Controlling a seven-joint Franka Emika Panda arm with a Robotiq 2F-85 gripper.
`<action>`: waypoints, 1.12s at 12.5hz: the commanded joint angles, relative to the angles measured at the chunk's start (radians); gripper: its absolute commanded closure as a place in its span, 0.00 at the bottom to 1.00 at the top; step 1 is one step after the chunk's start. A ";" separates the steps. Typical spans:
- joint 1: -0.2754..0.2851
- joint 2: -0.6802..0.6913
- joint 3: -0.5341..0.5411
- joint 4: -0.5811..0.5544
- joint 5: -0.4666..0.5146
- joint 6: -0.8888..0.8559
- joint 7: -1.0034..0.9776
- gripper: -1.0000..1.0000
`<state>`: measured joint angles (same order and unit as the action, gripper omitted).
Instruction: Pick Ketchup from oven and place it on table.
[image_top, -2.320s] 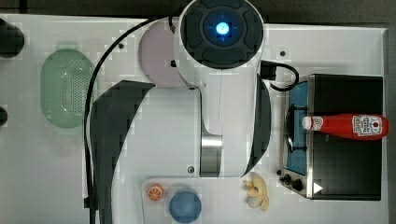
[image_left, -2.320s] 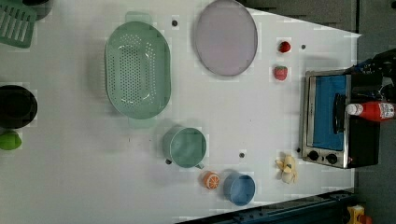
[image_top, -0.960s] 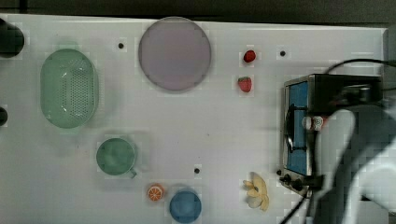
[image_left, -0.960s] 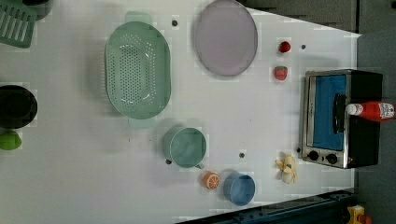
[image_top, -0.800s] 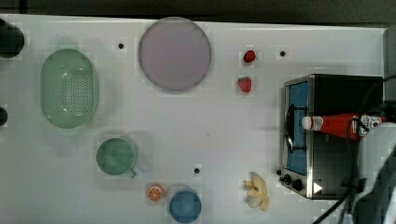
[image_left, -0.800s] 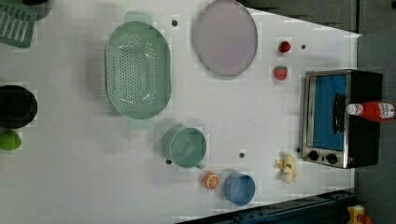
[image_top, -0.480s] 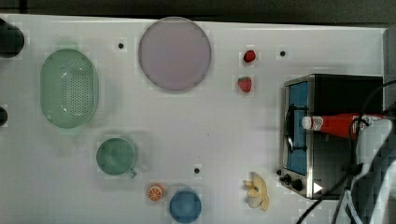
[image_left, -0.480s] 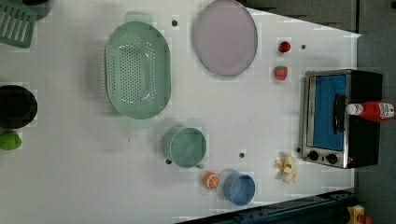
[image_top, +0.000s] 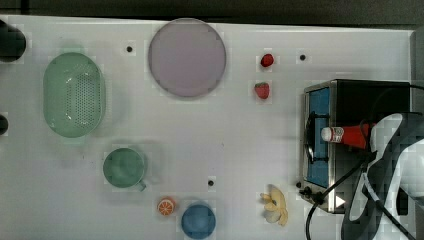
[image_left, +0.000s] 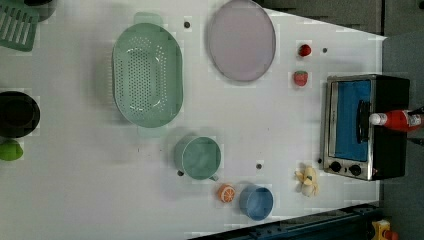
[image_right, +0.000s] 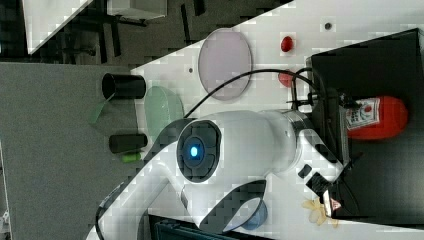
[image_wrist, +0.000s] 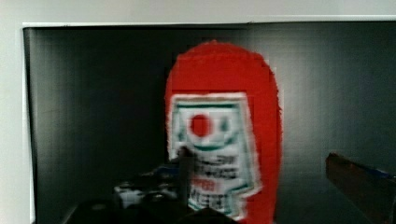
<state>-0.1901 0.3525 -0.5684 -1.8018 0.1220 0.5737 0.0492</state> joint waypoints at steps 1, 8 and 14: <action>-0.008 0.011 -0.014 -0.002 0.054 0.038 -0.027 0.00; 0.003 -0.030 -0.014 0.084 0.064 -0.054 -0.028 0.37; 0.124 -0.155 0.111 0.270 0.036 -0.317 -0.028 0.37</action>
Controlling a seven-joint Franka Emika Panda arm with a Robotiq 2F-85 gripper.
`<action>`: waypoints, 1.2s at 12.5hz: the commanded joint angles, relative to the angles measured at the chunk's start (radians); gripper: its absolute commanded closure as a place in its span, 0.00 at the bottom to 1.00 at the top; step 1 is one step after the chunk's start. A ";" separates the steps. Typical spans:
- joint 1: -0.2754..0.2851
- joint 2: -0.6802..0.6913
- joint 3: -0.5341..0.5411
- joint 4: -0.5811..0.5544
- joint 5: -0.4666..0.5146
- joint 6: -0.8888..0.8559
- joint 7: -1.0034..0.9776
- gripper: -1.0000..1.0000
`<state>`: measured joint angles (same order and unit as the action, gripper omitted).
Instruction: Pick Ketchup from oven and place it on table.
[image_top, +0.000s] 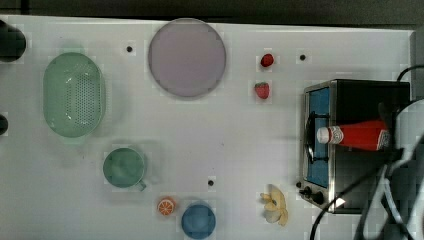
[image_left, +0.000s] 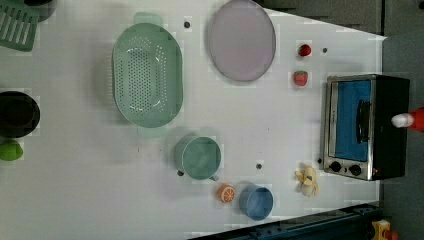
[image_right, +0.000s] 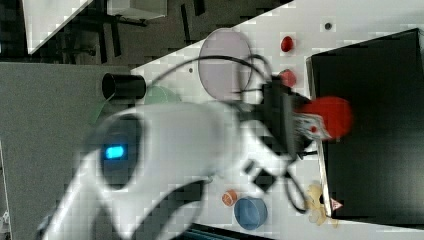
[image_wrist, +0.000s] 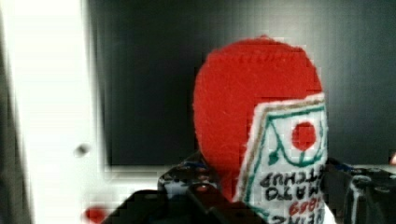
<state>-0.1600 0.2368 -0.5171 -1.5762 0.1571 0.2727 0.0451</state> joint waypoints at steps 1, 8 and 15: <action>0.112 -0.051 0.094 0.044 0.001 -0.035 -0.024 0.37; 0.207 -0.060 0.364 -0.058 -0.015 -0.077 -0.022 0.37; 0.241 -0.050 0.380 -0.517 -0.110 0.387 -0.016 0.37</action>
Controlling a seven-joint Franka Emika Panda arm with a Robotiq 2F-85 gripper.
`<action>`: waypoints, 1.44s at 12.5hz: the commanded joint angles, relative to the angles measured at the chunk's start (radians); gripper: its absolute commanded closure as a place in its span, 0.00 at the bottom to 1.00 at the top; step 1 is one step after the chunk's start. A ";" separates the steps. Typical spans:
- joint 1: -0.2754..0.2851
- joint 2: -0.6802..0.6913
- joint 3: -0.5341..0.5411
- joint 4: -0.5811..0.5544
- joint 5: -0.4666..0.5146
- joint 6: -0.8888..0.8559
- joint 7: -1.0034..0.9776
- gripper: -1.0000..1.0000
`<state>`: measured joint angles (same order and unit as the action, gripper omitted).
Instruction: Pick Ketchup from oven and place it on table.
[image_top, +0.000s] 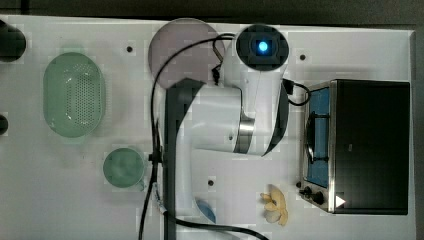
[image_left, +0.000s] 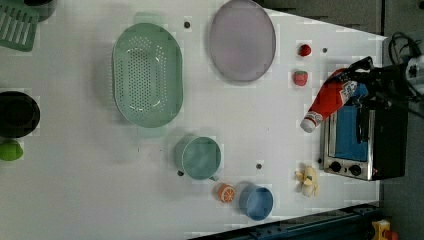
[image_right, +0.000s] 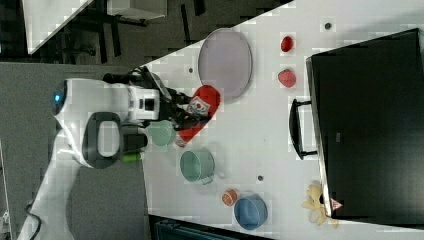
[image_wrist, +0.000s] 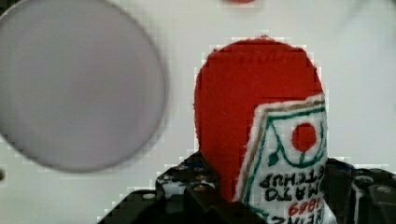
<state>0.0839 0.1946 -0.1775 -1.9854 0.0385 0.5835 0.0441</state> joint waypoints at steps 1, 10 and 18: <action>0.001 0.000 0.041 -0.157 0.005 0.146 -0.007 0.37; 0.008 0.114 0.041 -0.271 -0.015 0.349 0.000 0.17; 0.007 -0.027 0.021 -0.058 -0.008 0.085 0.063 0.00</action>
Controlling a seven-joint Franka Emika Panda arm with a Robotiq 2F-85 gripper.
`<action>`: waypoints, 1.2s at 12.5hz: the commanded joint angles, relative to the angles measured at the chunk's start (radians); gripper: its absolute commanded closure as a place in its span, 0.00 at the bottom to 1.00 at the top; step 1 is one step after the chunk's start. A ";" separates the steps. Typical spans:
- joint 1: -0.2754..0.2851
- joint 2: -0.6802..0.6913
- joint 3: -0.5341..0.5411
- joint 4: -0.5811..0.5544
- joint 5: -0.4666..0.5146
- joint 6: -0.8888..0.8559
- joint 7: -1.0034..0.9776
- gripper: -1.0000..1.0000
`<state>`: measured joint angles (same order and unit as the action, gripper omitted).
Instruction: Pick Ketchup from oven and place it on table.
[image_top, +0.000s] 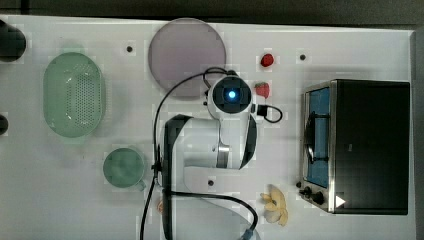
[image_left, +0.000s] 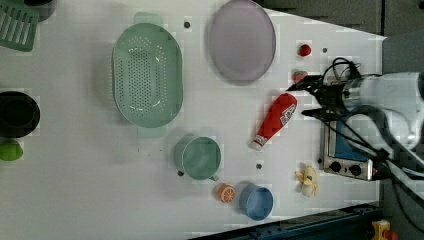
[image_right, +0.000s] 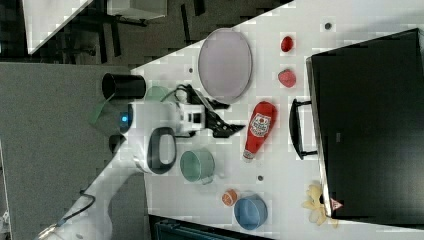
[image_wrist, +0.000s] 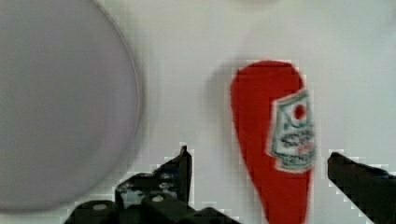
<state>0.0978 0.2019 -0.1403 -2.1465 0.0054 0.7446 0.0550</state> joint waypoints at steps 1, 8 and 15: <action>-0.007 -0.068 -0.019 0.200 0.025 -0.214 0.052 0.00; -0.006 -0.106 -0.019 0.587 0.021 -0.595 0.051 0.00; -0.006 -0.092 -0.018 0.579 0.021 -0.594 0.051 0.00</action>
<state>0.0830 0.1113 -0.1489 -1.5566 0.0141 0.1340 0.0707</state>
